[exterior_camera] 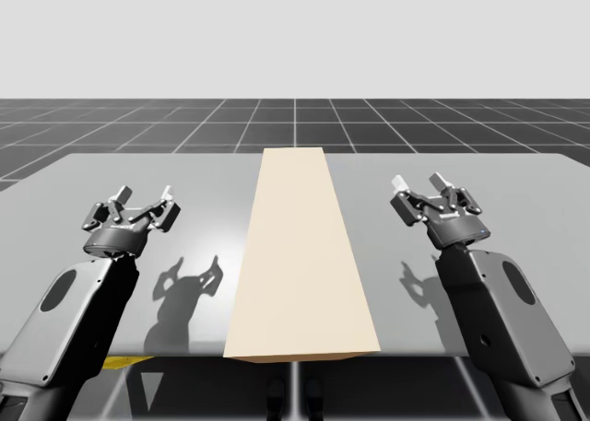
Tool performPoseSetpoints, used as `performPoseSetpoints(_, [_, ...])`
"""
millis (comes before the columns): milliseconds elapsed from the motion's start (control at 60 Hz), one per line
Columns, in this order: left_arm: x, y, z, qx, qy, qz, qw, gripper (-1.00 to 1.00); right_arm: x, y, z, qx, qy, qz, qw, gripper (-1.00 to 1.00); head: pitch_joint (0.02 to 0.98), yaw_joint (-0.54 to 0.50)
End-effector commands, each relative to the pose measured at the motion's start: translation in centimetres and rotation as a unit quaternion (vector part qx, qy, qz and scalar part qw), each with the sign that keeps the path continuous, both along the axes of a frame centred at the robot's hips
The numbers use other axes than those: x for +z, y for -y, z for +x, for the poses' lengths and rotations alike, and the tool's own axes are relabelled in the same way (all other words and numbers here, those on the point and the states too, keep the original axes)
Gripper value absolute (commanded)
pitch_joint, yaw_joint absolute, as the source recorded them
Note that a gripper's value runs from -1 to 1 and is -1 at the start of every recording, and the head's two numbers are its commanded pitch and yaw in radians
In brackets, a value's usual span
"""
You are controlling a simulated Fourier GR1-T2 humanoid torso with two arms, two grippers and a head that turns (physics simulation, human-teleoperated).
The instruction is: Retrieve the object from inside the box.
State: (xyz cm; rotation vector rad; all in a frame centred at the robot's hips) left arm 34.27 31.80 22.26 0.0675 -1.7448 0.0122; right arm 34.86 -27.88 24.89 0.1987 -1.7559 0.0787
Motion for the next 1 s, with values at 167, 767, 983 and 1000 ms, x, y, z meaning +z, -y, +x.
performPoseSetpoints(167, [-0.6, -0.6, 0.4, -0.018, -0.040, 0.000, 0.9990, -1.00, -0.6, 0.1, 0.2, 0.015, -0.029, -0.008, 0.9994, -1.00, 0.051, 0.00])
performPoseSetpoints(767, [-4.1, 10.9, -3.8, -0.311, -0.105, 0.152, 0.9325, -1.00, -4.3, -4.1, -2.8, 0.298, -0.029, -0.146, 0.9428, -1.00, 0.058, -0.01])
performPoseSetpoints(983, [-5.3, 14.0, -5.5, -0.379, -0.107, 0.170, 0.9035, -1.00, -4.4, -5.1, -4.1, 0.357, -0.005, -0.146, 0.9227, -1.00, 0.058, -0.03])
performPoseSetpoints(1000, [-5.3, 14.1, -5.6, -0.382, -0.107, 0.170, 0.9022, -1.00, -4.5, -5.1, -4.1, 0.359, -0.003, -0.147, 0.9218, -1.00, 0.058, -0.03])
